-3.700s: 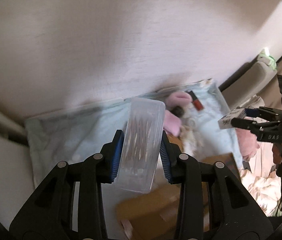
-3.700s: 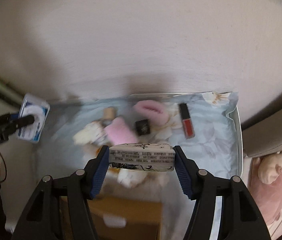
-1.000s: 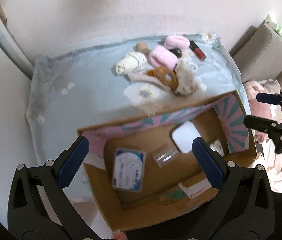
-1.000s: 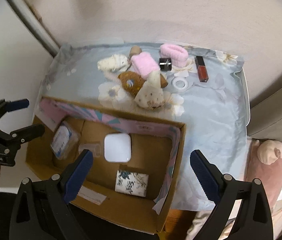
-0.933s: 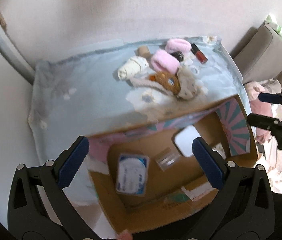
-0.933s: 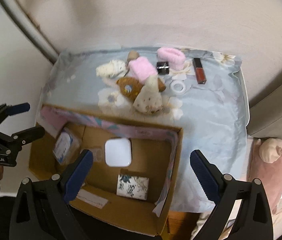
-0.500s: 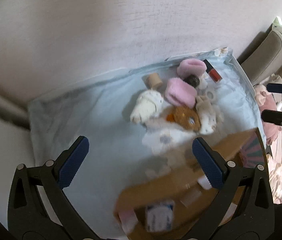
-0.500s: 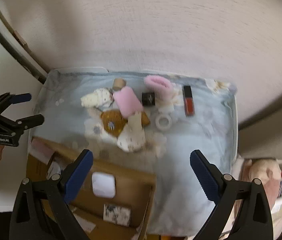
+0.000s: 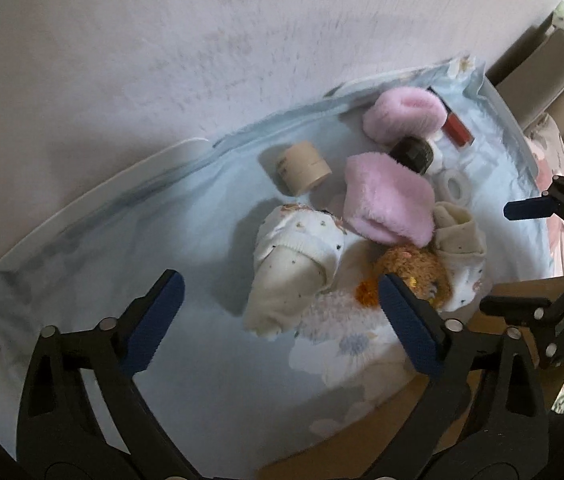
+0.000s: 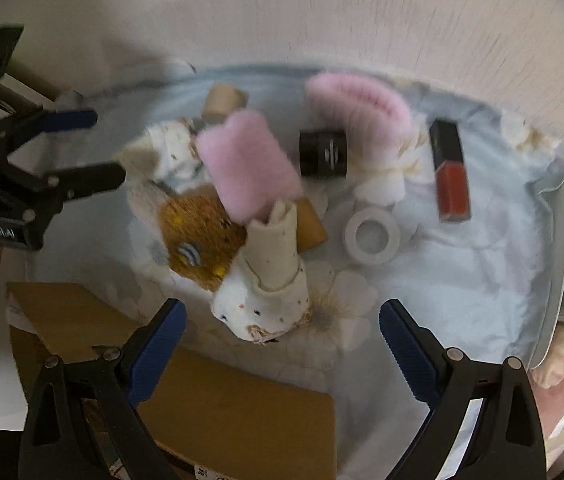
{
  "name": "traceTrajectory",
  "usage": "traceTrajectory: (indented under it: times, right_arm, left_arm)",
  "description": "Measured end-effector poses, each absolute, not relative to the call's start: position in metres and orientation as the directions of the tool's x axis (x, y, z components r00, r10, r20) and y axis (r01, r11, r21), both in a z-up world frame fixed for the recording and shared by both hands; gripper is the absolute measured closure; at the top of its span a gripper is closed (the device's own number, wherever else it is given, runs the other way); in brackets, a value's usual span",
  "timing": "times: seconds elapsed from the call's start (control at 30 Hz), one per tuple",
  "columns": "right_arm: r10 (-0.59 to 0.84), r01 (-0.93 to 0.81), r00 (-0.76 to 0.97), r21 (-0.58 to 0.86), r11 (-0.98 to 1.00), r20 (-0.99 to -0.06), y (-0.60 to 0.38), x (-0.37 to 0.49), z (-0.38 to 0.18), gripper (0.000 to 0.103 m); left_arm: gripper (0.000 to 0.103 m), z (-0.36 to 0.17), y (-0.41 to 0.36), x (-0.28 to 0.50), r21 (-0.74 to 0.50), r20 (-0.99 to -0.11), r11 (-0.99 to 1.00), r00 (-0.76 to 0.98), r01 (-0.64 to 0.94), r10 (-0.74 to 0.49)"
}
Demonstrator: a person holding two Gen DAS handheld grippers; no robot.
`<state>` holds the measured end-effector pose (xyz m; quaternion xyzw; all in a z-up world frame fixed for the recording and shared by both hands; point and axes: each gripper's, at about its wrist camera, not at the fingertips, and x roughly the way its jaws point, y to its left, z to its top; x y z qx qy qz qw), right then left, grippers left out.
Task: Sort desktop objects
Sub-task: 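Grasp a rolled cream cloth with the left tool while the right tool grasps another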
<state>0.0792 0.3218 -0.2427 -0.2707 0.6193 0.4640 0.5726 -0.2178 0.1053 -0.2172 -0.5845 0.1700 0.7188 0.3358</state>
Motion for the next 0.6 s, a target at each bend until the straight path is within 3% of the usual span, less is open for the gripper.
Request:
traceTrajectory:
  times: [0.13, 0.2, 0.27, 0.37, 0.4, 0.47, 0.6]
  right_arm:
    - [0.143, -0.881, -0.199, 0.241, 0.406, -0.969, 0.327, 0.071, -0.256, 0.007]
    - [0.123, -0.888, -0.203, 0.235, 0.396, -0.972, 0.329, 0.068, -0.261, 0.015]
    - [0.113, -0.885, -0.216, 0.243, 0.396, -0.970, 0.331, 0.068, -0.266, 0.031]
    - [0.108, -0.879, -0.240, 0.263, 0.398, -0.965, 0.331, 0.067, -0.272, 0.047]
    - [0.109, -0.874, -0.254, 0.276, 0.400, -0.961, 0.330, 0.067, -0.274, 0.052]
    - [0.117, -0.859, -0.295, 0.317, 0.403, -0.948, 0.328, 0.065, -0.278, 0.072]
    - [0.139, -0.846, -0.294, 0.325, 0.422, -0.946, 0.318, 0.064, -0.274, 0.077]
  left_arm:
    - [0.016, -0.230, 0.112, -0.222, -0.149, -0.960, -0.701, -0.069, -0.697, 0.272]
    - [0.024, -0.234, 0.116, -0.223, -0.160, -0.960, -0.690, -0.052, -0.706, 0.275]
    - [0.030, -0.237, 0.118, -0.224, -0.167, -0.959, -0.681, -0.042, -0.712, 0.279]
    - [0.063, -0.246, 0.120, -0.224, -0.198, -0.957, -0.667, -0.004, -0.718, 0.289]
    - [0.065, -0.248, 0.120, -0.223, -0.208, -0.956, -0.663, 0.005, -0.719, 0.294]
    - [0.070, -0.248, 0.119, -0.221, -0.207, -0.954, -0.660, -0.002, -0.722, 0.301]
    - [0.073, -0.240, 0.115, -0.221, -0.216, -0.950, -0.663, -0.001, -0.717, 0.311]
